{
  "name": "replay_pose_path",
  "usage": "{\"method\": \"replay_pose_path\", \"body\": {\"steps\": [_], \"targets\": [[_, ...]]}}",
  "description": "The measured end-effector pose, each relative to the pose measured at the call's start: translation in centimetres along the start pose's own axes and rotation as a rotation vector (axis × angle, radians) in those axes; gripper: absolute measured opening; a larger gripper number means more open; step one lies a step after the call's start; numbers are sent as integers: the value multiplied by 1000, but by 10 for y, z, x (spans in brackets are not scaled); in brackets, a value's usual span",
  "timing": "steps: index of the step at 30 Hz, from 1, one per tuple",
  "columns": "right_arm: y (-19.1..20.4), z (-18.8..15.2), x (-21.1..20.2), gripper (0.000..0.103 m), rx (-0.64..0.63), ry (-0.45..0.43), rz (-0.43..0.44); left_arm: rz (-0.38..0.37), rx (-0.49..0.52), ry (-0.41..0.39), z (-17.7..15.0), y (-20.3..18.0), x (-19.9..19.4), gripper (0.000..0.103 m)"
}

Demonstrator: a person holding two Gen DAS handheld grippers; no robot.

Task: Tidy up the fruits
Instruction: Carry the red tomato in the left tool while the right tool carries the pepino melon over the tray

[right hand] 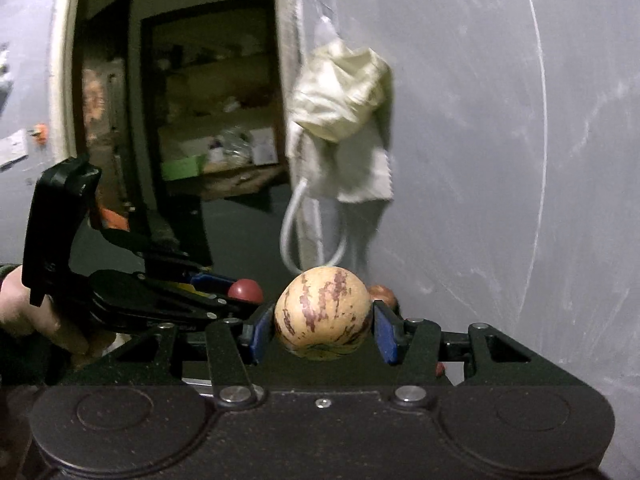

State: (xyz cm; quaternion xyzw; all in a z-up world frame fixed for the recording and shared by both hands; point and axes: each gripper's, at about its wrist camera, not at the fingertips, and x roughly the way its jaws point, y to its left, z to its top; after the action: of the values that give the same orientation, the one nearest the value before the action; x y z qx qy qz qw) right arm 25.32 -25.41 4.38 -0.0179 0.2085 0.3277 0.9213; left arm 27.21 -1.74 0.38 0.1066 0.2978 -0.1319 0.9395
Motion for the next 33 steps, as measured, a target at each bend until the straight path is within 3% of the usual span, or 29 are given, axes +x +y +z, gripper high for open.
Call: {"method": "replay_pose_path", "body": {"steps": [8, 15, 24, 33], "targets": [[32, 10, -35, 53, -55, -20, 92, 107, -95, -18, -14, -5, -63, 33], [62, -2, -39, 53, -81, 16, 174, 164, -182, 18, -52, 5, -96, 33], [86, -23, -37, 53, -75, 71, 211, 144, -239, 77, -96, 7, -101, 33], [90, -35, -31, 53, -78, 110, 218, 125, -268, 112, -118, 4, -98, 33]]}}
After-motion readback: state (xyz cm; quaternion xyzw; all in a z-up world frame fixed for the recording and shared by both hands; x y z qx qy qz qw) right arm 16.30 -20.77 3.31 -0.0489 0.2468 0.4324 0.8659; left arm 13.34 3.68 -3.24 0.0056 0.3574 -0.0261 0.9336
